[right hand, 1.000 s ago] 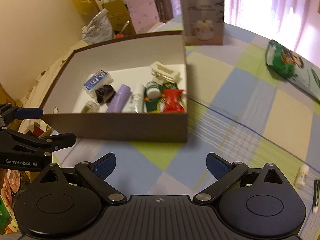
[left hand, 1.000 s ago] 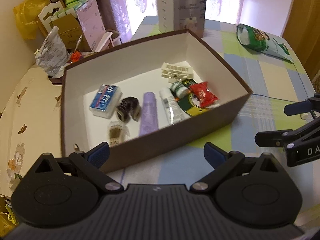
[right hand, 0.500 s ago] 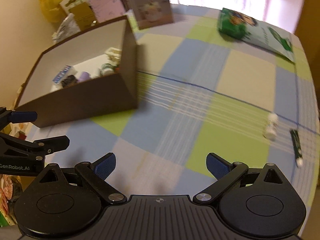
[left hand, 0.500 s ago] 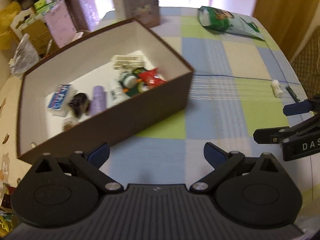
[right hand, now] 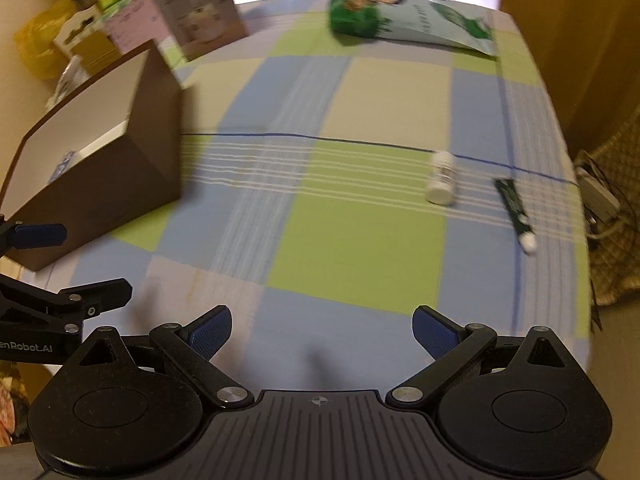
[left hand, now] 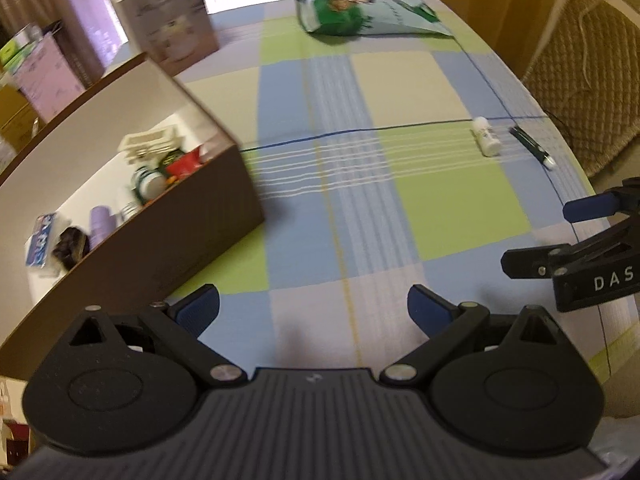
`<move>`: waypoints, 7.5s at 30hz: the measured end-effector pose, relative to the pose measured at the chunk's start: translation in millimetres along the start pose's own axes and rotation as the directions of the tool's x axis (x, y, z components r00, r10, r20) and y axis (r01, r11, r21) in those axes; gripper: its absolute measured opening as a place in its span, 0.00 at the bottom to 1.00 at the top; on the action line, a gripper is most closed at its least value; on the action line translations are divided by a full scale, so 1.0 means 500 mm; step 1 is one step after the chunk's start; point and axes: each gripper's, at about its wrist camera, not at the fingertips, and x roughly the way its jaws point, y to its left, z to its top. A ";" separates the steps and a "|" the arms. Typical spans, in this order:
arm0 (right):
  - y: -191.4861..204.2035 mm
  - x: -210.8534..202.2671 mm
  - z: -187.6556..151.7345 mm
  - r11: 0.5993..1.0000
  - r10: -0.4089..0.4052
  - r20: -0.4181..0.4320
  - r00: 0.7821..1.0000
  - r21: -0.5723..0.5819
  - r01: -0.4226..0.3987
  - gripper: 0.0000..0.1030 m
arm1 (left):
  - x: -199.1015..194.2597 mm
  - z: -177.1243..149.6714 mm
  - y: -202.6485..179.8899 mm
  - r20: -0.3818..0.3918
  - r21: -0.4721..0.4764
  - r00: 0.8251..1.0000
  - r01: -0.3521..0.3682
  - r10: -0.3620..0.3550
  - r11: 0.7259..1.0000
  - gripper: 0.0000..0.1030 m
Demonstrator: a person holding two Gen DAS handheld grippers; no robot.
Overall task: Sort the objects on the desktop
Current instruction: 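Move both tools back from the box toward the pill bottle and green tube, then grasp the white pill bottle with the left tool while the right tool grasps the dark green tube, then carry the pill bottle and green tube in both tools over the box, then open both tools to drop the pill bottle and green tube into the box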
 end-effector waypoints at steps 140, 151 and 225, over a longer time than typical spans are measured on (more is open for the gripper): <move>0.249 0.044 0.173 0.881 0.469 0.199 0.860 -0.179 -0.439 0.19 | -0.144 -0.064 0.341 0.350 -0.181 0.937 0.049 0.018 0.982 0.22; 0.441 0.158 0.308 0.839 0.513 0.110 0.851 -0.274 -0.470 0.19 | -0.073 -0.010 0.535 0.292 -0.210 0.953 -0.016 0.079 0.978 0.22; 0.576 0.385 0.421 0.906 0.252 -0.033 0.967 -0.343 -0.248 0.66 | 0.123 0.060 0.692 -0.001 -0.384 0.988 -0.144 0.155 0.912 0.69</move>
